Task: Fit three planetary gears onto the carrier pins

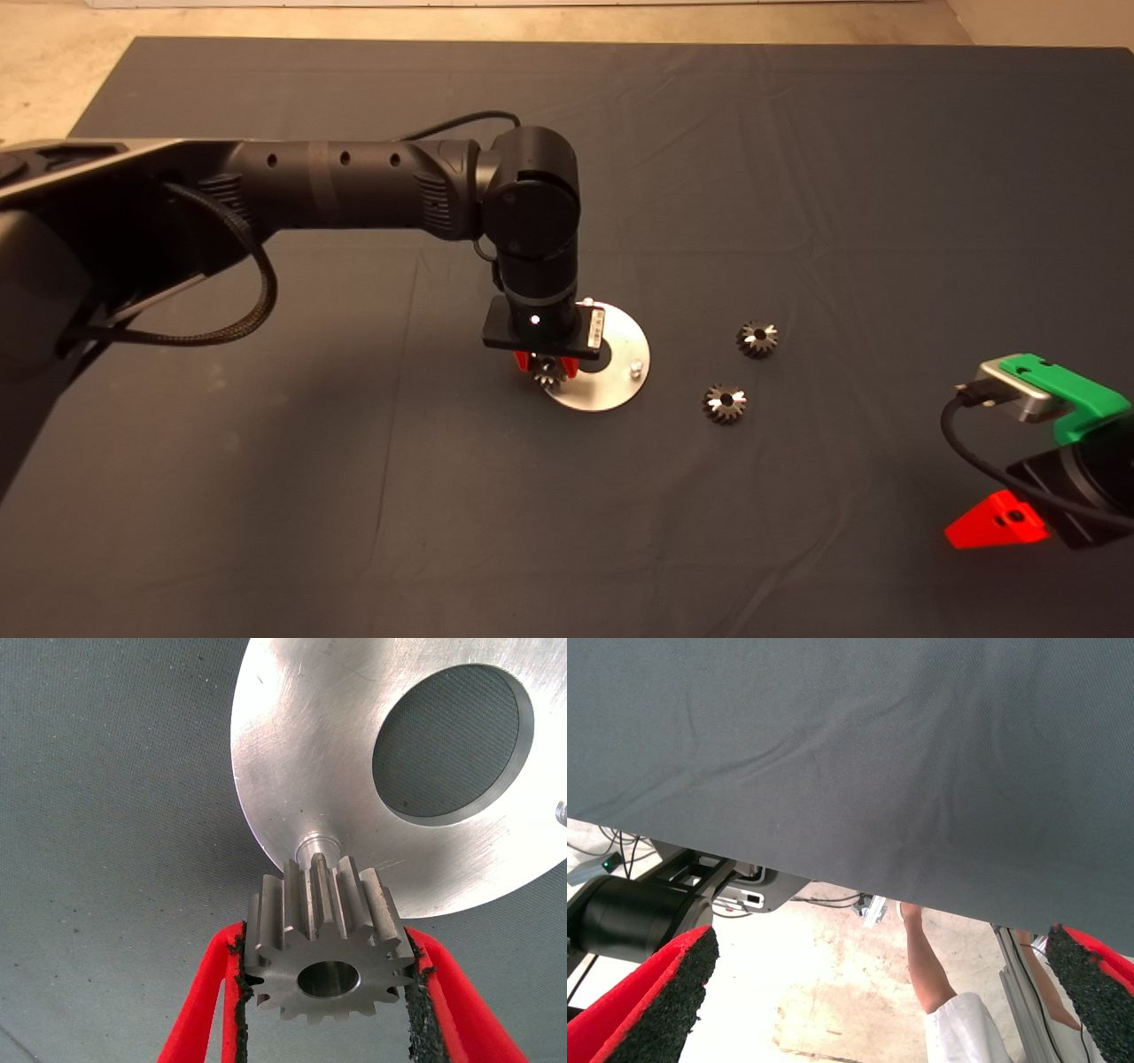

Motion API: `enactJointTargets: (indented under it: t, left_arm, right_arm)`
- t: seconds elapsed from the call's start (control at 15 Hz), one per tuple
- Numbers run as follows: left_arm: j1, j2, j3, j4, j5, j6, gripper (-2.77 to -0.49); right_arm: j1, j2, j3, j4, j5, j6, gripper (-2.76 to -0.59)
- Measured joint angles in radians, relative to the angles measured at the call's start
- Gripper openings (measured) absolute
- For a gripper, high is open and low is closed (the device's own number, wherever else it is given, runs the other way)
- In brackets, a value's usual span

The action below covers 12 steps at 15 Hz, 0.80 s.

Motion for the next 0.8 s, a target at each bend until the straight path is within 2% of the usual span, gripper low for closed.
enactJointTargets:
  t: [0.13,0.33,0.8]
  left_arm:
    - [-0.010,0.000,-0.001,0.002,0.001,0.000,-2.40]
    - [-0.047,0.000,-0.001,0.004,0.003,0.000,-2.40]
    - [-0.041,0.000,0.010,0.005,0.003,-0.008,-2.40]
  right_arm:
    - [0.000,0.000,0.000,0.000,0.000,0.000,-0.61]
    - [0.000,0.000,0.000,0.000,0.000,0.000,-0.61]
    - [0.000,0.000,0.000,0.000,0.000,0.000,-0.61]
